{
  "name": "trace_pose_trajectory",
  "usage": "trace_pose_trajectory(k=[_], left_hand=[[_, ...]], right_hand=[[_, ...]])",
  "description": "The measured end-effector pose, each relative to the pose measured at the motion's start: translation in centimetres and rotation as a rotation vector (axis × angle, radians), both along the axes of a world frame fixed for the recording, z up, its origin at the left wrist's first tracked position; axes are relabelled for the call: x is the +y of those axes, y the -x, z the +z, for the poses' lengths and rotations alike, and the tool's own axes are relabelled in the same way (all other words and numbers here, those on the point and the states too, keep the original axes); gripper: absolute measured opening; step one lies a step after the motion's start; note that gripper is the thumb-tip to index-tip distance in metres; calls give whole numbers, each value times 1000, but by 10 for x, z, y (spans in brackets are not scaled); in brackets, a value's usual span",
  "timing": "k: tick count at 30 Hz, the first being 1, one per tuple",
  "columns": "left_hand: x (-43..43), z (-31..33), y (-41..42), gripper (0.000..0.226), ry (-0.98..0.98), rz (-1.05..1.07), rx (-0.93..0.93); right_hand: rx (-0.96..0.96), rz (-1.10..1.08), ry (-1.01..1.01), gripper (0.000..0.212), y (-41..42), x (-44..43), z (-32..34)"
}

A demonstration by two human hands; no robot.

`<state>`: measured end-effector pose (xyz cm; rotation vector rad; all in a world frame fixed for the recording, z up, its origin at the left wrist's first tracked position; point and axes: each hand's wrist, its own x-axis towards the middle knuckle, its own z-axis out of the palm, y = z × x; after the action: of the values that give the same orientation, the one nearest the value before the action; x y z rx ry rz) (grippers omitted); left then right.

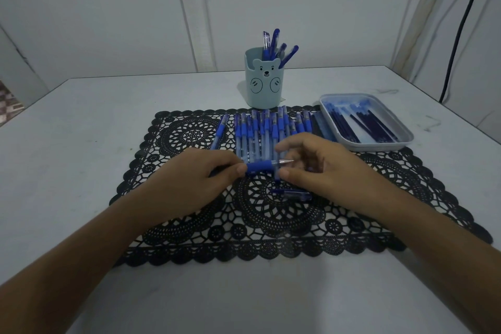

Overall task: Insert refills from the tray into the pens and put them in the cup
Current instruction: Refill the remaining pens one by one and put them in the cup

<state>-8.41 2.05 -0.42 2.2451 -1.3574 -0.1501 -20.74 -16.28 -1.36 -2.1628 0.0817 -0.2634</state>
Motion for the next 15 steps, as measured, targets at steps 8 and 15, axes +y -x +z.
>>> trace_pose_trajectory(k=[8, 15], left_hand=[[0, 0, -1, 17, -8, -5, -5], [6, 4, -17, 22, 27, 29, 9]], right_hand=[[-44, -56, -62, 9, -2, 2, -1], [-147, -183, -216, 14, -6, -11, -1]])
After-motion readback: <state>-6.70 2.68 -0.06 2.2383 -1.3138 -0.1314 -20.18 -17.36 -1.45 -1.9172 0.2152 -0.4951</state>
